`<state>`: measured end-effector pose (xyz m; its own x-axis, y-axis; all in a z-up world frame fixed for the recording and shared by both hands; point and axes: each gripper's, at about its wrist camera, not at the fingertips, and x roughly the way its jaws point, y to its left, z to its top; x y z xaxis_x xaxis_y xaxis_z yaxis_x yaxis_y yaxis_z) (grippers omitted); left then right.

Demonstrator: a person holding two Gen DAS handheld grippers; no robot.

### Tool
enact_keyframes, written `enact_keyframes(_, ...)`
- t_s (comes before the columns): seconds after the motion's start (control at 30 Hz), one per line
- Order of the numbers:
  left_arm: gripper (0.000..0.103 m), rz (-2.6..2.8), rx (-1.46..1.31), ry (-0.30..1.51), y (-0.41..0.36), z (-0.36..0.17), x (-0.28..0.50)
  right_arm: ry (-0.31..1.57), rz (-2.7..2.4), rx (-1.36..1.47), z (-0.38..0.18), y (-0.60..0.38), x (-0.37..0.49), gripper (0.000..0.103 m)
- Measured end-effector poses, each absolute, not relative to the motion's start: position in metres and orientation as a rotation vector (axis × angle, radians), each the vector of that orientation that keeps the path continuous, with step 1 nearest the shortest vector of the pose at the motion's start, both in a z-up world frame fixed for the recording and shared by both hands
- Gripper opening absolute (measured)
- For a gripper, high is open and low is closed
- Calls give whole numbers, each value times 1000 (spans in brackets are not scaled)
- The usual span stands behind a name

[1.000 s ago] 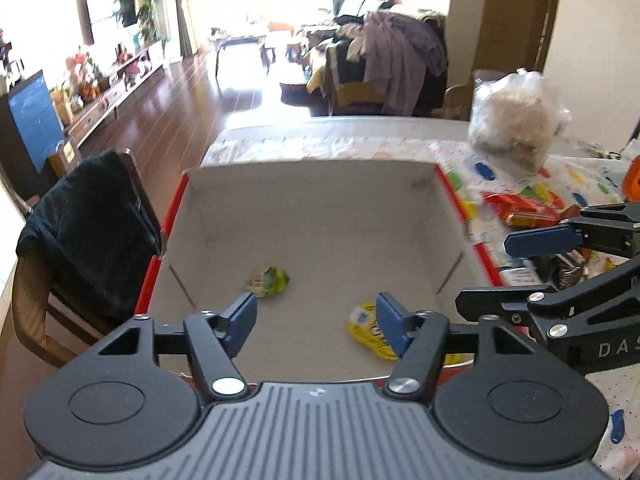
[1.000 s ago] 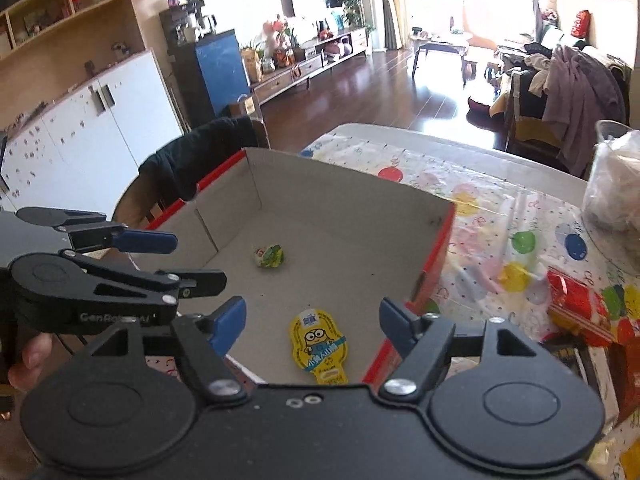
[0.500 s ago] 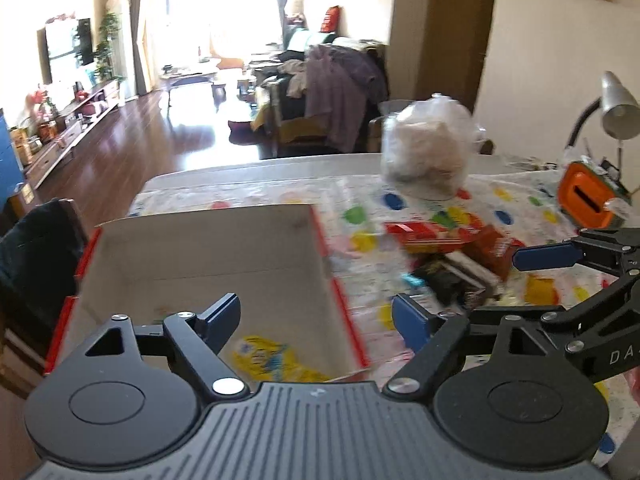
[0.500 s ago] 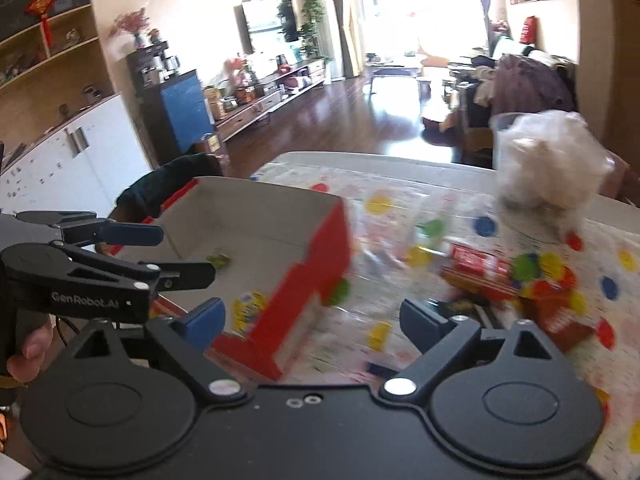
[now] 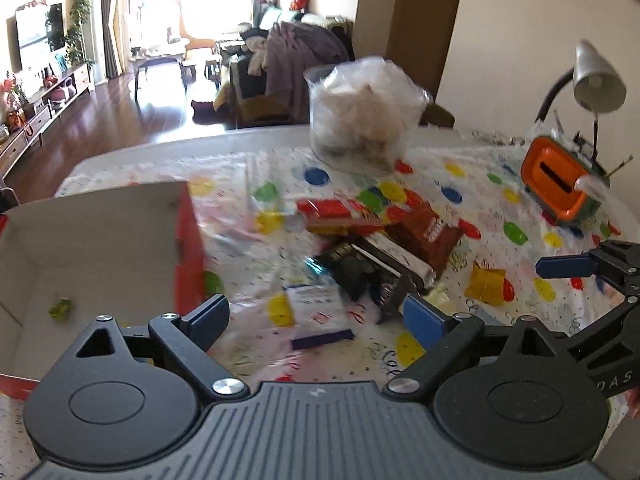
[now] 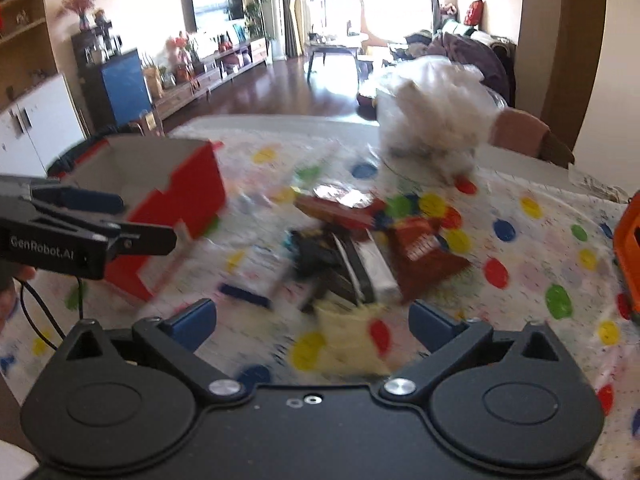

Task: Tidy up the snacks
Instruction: 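Move both grippers back over the snack pile, then grasp the white milk-candy packet with left while right grasps pale yellow bag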

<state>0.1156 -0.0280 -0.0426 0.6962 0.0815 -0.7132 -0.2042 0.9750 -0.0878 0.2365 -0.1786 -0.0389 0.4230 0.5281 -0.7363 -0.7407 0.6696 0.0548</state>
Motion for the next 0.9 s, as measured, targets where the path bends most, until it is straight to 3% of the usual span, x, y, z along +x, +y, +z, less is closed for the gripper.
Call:
enact_keyframes(0.47,95,267,-129,1012,-47,-112,189,918,857,-402,-96,-177,273,100)
enact_keyframes(0.73,93,315,-202,1112,-29,-136,220,1004,873,-425,-122,-159,293,79)
enact_keyframes(0.9,79,302,-200,1159,-27,-147,233,1026,883,-443,-129,-150,297,70)
